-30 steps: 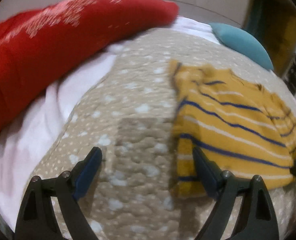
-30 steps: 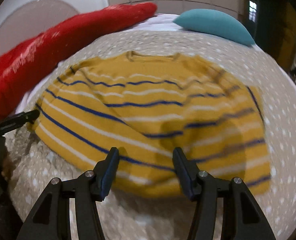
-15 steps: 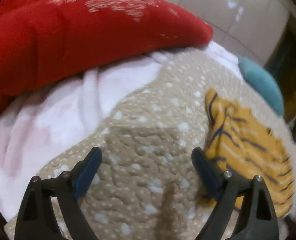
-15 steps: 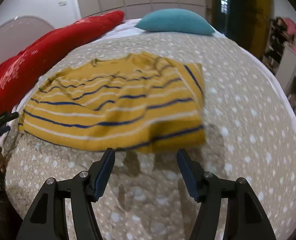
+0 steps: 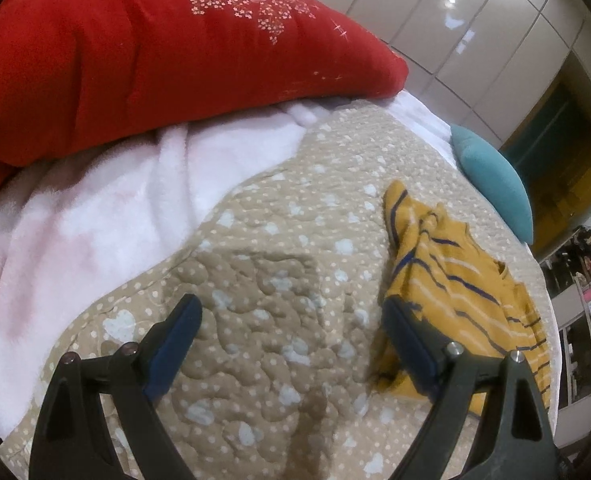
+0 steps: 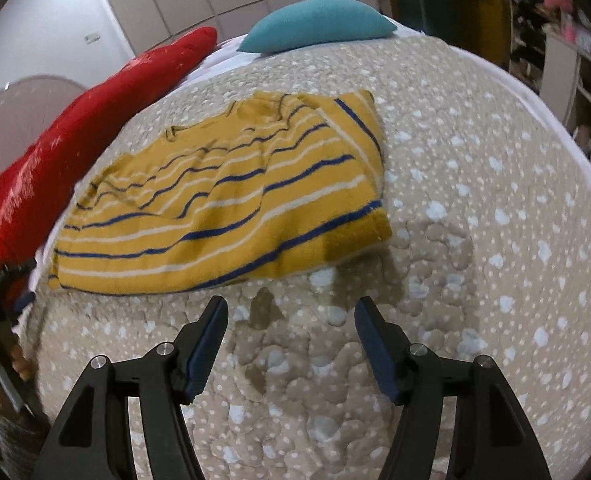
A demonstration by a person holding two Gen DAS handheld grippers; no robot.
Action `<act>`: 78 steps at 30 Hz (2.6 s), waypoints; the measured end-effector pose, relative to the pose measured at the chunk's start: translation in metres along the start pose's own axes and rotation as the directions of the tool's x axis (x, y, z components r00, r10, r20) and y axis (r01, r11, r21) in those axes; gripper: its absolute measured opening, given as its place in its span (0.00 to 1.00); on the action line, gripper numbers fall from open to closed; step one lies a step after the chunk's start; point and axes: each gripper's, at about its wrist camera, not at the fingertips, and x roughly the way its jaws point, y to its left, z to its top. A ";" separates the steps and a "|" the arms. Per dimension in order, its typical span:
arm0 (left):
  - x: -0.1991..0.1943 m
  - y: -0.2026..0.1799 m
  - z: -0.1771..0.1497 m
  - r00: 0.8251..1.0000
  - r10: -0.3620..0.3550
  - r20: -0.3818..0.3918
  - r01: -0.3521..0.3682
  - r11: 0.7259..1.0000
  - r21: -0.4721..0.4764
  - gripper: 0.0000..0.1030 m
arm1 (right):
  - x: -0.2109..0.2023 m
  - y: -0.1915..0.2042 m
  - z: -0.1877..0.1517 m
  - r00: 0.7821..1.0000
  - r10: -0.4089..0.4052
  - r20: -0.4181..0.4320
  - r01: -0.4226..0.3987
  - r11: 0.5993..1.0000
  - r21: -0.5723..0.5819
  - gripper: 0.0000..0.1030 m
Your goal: Fold small clothes
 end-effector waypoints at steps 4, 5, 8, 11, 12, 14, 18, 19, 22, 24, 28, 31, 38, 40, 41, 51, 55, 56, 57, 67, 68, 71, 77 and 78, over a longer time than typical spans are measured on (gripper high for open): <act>0.000 -0.001 0.001 1.000 -0.019 0.000 0.019 1.000 -0.006 0.88 | 0.003 -0.013 0.001 1.000 0.018 -0.001 -0.018 0.998 0.062 0.69; -0.001 -0.002 0.001 1.000 -0.023 0.002 0.023 1.000 -0.002 0.88 | 0.004 -0.017 0.003 1.000 0.026 0.001 -0.026 0.996 0.080 0.69; -0.005 -0.011 -0.003 0.999 -0.042 0.008 0.042 0.999 0.022 0.88 | 0.010 -0.034 0.010 0.997 0.078 0.013 -0.079 0.983 0.164 0.70; -0.006 -0.021 -0.008 0.998 -0.060 0.009 0.059 0.997 0.051 0.88 | 0.022 -0.052 0.024 0.985 0.171 0.036 -0.175 0.950 0.259 0.75; -0.006 -0.024 -0.010 0.998 -0.063 0.008 0.063 0.996 0.058 0.88 | 0.028 -0.056 0.030 0.976 0.211 0.045 -0.215 0.933 0.288 0.77; -0.004 -0.028 -0.011 0.998 -0.066 0.006 0.065 0.996 0.066 0.88 | 0.036 -0.060 0.038 0.967 0.248 0.060 -0.253 0.911 0.326 0.79; 0.003 -0.029 -0.012 0.998 -0.064 -0.009 0.064 0.996 0.058 0.88 | 0.055 -0.062 0.057 0.956 0.275 0.099 -0.292 0.881 0.373 0.77; 0.005 -0.028 -0.012 0.998 -0.064 -0.013 0.065 0.997 0.050 0.88 | 0.060 -0.063 0.062 0.956 0.273 0.107 -0.293 0.874 0.387 0.65; 0.006 -0.023 -0.008 0.998 -0.068 -0.011 0.069 0.997 0.028 0.88 | 0.070 -0.064 0.073 0.956 0.282 0.084 -0.290 0.852 0.437 0.30; 0.003 -0.017 -0.003 0.997 -0.072 0.001 0.072 0.997 0.010 0.88 | 0.064 -0.052 0.082 0.965 0.251 0.076 -0.260 0.882 0.394 0.27; -0.003 -0.003 0.005 0.996 -0.079 0.027 0.080 0.996 -0.043 0.88 | 0.036 0.016 0.114 0.971 0.220 0.092 -0.235 0.951 0.203 0.24; -0.004 0.008 0.008 0.996 -0.083 0.032 0.085 0.993 -0.086 0.88 | 0.022 0.088 0.136 0.962 0.251 0.105 -0.258 0.965 0.052 0.23; -0.005 0.037 0.015 0.997 -0.063 0.046 0.070 0.984 -0.161 0.88 | 0.060 0.261 0.104 0.958 0.285 -0.036 -0.282 0.908 -0.309 0.23; -0.005 0.045 0.016 0.997 -0.064 0.050 0.072 0.980 -0.187 0.88 | 0.088 0.298 0.078 0.964 0.243 -0.106 -0.265 0.875 -0.404 0.23; -0.006 0.050 0.017 0.996 -0.065 0.054 0.075 0.977 -0.200 0.88 | 0.101 0.313 0.065 0.971 0.205 -0.121 -0.238 0.858 -0.454 0.24; -0.008 0.057 0.020 0.996 -0.064 0.070 0.079 0.967 -0.243 0.88 | 0.093 0.348 0.018 0.994 0.112 0.006 -0.070 0.663 -0.745 0.64; -0.010 0.058 0.020 0.994 -0.073 0.076 0.090 0.965 -0.247 0.88 | 0.073 0.349 0.003 0.975 0.208 -0.081 -0.196 0.623 -0.758 0.70; -0.010 0.059 0.020 0.994 -0.076 0.077 0.093 0.964 -0.251 0.88 | 0.067 0.344 0.002 0.970 0.225 -0.093 -0.217 0.627 -0.748 0.70; -0.011 0.060 0.019 0.994 -0.080 0.079 0.098 0.962 -0.254 0.88 | 0.060 0.338 0.003 0.962 0.250 -0.109 -0.248 0.637 -0.730 0.70; -0.007 -0.019 0.006 0.956 -0.292 0.027 0.293 0.956 -0.029 0.88 | 0.021 0.234 0.036 0.944 0.319 -0.084 -0.317 0.803 -0.505 0.70; -0.006 -0.028 0.004 0.945 -0.326 0.011 0.326 0.945 -0.006 0.88 | 0.023 0.225 0.037 0.947 0.311 -0.084 -0.312 0.817 -0.485 0.70; 0.000 -0.062 -0.006 0.908 -0.415 -0.057 0.418 0.906 0.068 0.88 | 0.028 0.199 0.033 0.953 0.288 -0.090 -0.298 0.851 -0.432 0.70; 0.007 -0.094 -0.017 0.939 -0.326 -0.105 0.341 0.922 0.183 0.13 | 0.035 0.165 0.025 0.966 0.242 -0.092 -0.259 0.891 -0.373 0.70; 0.004 -0.089 -0.014 0.955 -0.286 -0.081 0.297 0.938 0.179 0.13 | 0.035 0.162 0.026 0.967 0.240 -0.087 -0.255 0.895 -0.366 0.70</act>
